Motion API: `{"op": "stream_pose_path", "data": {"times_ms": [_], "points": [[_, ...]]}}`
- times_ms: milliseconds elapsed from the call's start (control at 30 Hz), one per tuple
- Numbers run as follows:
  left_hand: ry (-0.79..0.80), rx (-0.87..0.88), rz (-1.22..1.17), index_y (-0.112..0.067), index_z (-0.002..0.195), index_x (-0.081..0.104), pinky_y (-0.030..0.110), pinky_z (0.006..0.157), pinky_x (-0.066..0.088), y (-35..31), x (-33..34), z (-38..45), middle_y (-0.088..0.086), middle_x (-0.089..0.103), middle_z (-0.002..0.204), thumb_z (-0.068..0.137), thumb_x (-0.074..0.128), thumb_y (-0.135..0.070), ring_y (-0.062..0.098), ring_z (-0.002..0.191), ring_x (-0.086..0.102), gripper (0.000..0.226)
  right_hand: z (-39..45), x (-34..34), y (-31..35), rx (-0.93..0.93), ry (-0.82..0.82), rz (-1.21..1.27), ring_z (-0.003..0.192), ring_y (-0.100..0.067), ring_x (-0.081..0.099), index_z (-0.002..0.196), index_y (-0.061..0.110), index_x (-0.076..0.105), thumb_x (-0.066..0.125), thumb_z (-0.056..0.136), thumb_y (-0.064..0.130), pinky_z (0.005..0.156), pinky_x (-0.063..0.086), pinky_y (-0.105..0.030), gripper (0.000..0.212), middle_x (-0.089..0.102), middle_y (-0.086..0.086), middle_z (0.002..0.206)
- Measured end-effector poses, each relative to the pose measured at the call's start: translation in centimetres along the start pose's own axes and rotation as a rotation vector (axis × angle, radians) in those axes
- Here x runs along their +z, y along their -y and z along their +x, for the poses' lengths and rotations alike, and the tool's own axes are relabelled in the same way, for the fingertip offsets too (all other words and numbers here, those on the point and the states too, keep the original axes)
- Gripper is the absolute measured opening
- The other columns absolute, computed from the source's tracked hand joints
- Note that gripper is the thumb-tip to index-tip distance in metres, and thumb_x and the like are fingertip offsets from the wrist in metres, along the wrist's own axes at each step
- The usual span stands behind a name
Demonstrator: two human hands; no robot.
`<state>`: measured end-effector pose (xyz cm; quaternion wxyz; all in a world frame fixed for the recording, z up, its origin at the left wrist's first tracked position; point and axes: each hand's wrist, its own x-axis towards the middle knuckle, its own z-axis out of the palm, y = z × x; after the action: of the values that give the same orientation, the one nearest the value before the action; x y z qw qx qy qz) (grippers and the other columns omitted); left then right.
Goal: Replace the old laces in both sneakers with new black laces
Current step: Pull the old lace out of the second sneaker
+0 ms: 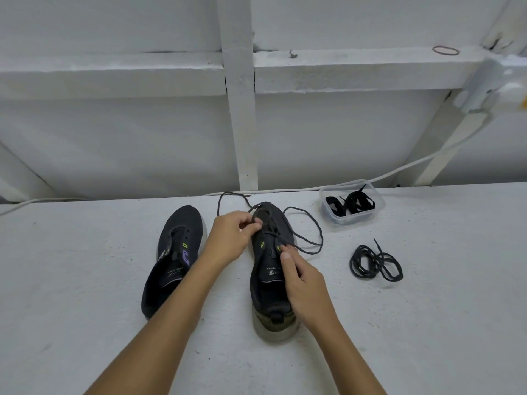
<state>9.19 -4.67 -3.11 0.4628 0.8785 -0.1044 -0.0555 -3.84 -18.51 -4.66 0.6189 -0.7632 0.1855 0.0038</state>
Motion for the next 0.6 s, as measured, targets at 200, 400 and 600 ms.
{"op": "stream_pose_path", "data": {"times_ms": [200, 400, 600], "points": [[-0.15, -0.095, -0.189, -0.027, 0.096, 0.071, 0.04, 0.084, 0.06, -1.0, -1.9, 1.6, -0.005, 0.07, 0.084, 0.095, 0.063, -0.017, 0.015, 0.077, 0.068, 0.013, -0.1, 0.0, 0.2, -0.011, 0.009, -0.014, 0.144, 0.004, 0.032, 0.143, 0.028, 0.057, 0.046, 0.105, 0.041, 0.104, 0.023, -0.004, 0.042, 0.042, 0.015, 0.156], [0.101, -0.309, -0.189, -0.021, 0.095, 0.073, 0.033, 0.081, 0.059, 0.1, 0.4, -0.8, -0.003, 0.074, 0.093, 0.086, 0.075, -0.039, 0.016, 0.087, 0.071, 0.02, -0.2, -0.1, 0.4, -0.019, -0.004, -0.005, 0.143, 0.003, 0.035, 0.141, 0.032, 0.059, 0.047, 0.104, 0.043, 0.111, 0.027, -0.012, 0.04, 0.044, 0.015, 0.155], [-0.39, -0.195, -0.302, -0.019, 0.085, 0.065, 0.034, 0.077, 0.057, -0.2, 0.2, 0.3, -0.001, 0.072, 0.079, 0.097, 0.061, -0.03, 0.011, 0.073, 0.069, 0.016, -0.3, -0.1, 0.5, -0.017, -0.002, -0.029, 0.145, 0.002, 0.033, 0.142, 0.029, 0.057, 0.046, 0.105, 0.043, 0.113, 0.025, -0.014, 0.042, 0.043, 0.015, 0.156]]}}
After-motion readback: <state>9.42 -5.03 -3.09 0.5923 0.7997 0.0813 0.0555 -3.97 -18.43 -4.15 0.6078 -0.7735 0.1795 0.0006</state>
